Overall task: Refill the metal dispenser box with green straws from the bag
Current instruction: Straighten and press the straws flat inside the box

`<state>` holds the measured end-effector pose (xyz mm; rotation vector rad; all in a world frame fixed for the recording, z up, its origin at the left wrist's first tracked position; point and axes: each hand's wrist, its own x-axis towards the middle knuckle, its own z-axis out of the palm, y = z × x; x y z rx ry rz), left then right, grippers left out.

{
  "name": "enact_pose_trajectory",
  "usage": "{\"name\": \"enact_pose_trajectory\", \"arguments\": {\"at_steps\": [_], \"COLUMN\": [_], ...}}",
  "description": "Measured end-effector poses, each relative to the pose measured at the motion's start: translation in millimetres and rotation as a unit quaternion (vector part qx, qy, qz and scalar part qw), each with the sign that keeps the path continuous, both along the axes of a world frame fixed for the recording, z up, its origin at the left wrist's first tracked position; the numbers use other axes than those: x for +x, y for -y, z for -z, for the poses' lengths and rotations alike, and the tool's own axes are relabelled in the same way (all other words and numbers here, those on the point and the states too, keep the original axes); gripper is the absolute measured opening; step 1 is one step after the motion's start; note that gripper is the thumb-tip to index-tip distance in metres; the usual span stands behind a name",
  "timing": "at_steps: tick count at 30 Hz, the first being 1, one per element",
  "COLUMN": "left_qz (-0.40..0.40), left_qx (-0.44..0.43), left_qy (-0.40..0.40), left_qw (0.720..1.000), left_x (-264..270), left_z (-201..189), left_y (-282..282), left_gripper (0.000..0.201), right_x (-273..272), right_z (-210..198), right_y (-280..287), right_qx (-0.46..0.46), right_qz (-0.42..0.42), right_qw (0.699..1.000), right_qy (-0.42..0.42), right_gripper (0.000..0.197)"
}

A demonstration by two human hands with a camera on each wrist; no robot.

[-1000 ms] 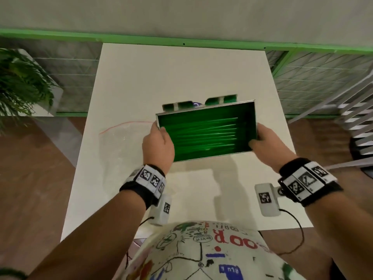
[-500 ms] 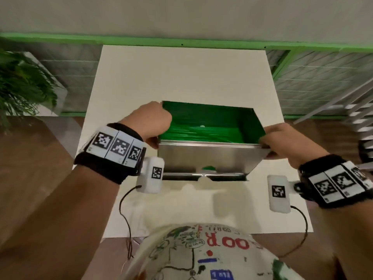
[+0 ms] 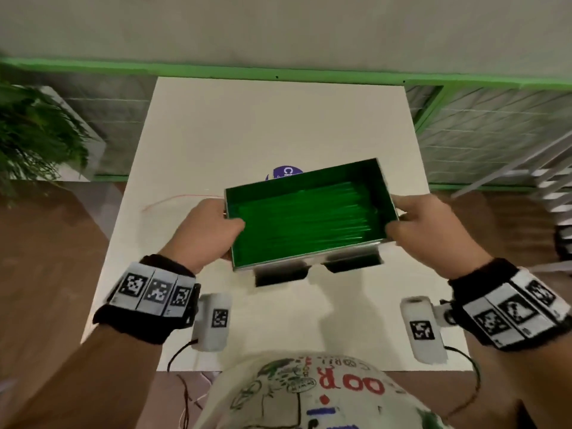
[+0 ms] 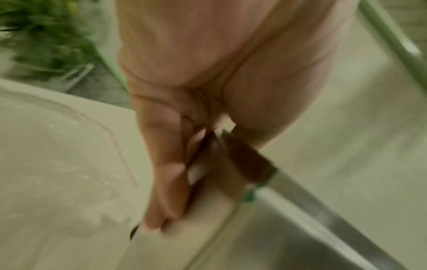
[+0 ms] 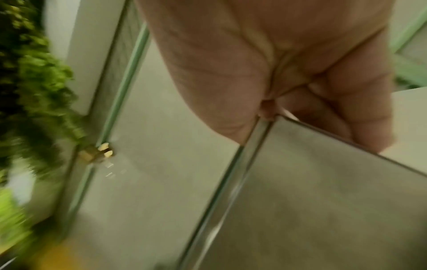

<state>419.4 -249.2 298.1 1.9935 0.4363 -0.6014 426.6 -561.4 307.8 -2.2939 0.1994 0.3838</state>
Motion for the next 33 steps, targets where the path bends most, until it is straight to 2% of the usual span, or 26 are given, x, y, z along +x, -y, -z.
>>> {"name": "enact_pose_trajectory", "arguments": {"at_steps": [2,3,5,6,8,9,12,14,16,17,20,23,25,27,29,31,33], "left_qz": [0.002,-0.019,-0.078,-0.084,-0.039,-0.023,-0.085,-0.074,-0.030,-0.029,-0.044,0.018,0.018,0.007,0.030,0.050,0.025], "left_qx": [-0.002,-0.012,-0.016,-0.010,-0.001,0.001,-0.017,-0.029,-0.013,0.000,0.021,0.022,0.021,0.013,0.006,0.010,0.021], "left_qy": [0.040,0.060,0.108,0.129,0.159,0.169,0.182,0.178,0.155,0.133,0.034,-0.031,-0.058,-0.059,-0.047,-0.024,0.011], "left_qw": [0.999,0.998,0.991,0.988,0.987,0.985,0.980,0.981,0.987,0.991,0.998,0.999,0.998,0.998,0.998,0.998,0.999], "left_x": [-7,-8,-4,-4,-7,-9,-7,-6,-3,1,23,32,34,33,33,28,33], "left_z": [2,4,9,9,6,5,7,8,2,-1,-11,-19,-12,-3,4,11,24], "left_y": [2,0,-4,-4,-1,0,-6,-6,-3,-5,-16,-18,-22,-28,-29,-28,-35], "left_gripper": [0.031,0.031,0.032,0.034,0.038,0.039,0.041,0.040,0.028,0.023,0.013,0.012,0.013,0.010,0.010,0.011,0.012], "right_x": [1,0,-8,-12,-8,-7,-10,-13,-5,-1,0,15,18,6,4,7,6], "right_z": [10,15,20,22,24,24,25,23,23,23,9,8,8,12,23,36,41], "right_y": [2,0,-9,-10,-10,-9,-15,-12,-5,-7,-21,-14,-18,-22,-18,-16,-27], "right_qx": [0.058,0.052,0.019,0.028,0.082,0.076,0.048,0.047,0.025,0.010,-0.024,-0.012,-0.054,-0.044,-0.008,-0.004,-0.010], "right_qz": [0.079,0.083,0.028,0.024,0.080,0.103,0.056,0.052,0.126,0.125,0.033,0.100,0.065,0.016,0.059,0.124,0.097], "right_qw": [0.995,0.994,0.999,0.999,0.993,0.990,0.996,0.996,0.989,0.990,0.999,0.995,0.996,0.997,0.996,0.992,0.995], "right_qy": [0.026,0.038,0.043,0.039,0.042,0.052,0.059,0.058,0.073,0.070,0.034,-0.013,-0.031,-0.061,-0.059,-0.013,0.013], "right_gripper": [0.056,0.060,0.060,0.059,0.062,0.064,0.060,0.057,0.052,0.049,0.037,0.030,0.026,0.024,0.030,0.042,0.044]}}
